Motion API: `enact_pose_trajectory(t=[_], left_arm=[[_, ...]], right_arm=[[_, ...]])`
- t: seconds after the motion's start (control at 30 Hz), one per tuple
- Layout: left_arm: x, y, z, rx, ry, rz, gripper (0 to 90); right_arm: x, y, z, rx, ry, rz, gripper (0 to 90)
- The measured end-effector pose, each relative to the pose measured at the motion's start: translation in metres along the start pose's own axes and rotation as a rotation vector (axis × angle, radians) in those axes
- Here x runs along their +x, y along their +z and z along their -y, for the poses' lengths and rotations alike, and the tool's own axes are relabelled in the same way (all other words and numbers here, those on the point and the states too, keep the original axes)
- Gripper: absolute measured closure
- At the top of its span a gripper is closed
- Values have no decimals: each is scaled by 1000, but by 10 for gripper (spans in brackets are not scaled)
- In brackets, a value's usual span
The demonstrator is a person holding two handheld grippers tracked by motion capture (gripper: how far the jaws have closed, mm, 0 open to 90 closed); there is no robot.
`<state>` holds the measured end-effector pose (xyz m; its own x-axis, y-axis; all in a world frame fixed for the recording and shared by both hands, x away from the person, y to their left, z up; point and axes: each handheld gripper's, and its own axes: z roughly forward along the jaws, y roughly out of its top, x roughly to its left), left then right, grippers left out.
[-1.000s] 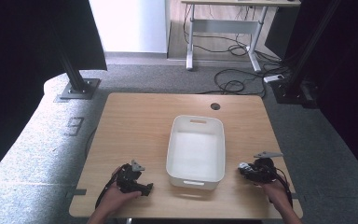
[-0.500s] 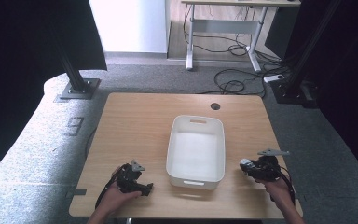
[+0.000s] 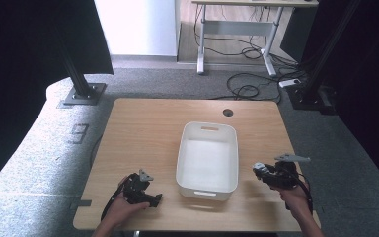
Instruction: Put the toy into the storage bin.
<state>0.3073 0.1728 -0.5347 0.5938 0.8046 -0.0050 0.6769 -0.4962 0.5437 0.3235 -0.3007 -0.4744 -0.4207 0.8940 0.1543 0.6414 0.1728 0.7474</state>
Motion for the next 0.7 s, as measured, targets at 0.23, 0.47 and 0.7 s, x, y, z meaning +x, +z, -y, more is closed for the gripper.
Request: enact_pose_trajectory(t=[0.23,0.47,0.7], left_arm=[[0,0,0,1,0,1,74],[0,0,0,1,0,1,74],[0,0,0,0,1,1,74]], right_arm=[[2,-6,-5,-21,-5,-9,503],[8,-9,-10,-34,-17,-14,503],[11,-10,-13,-40,-23,-18,503]])
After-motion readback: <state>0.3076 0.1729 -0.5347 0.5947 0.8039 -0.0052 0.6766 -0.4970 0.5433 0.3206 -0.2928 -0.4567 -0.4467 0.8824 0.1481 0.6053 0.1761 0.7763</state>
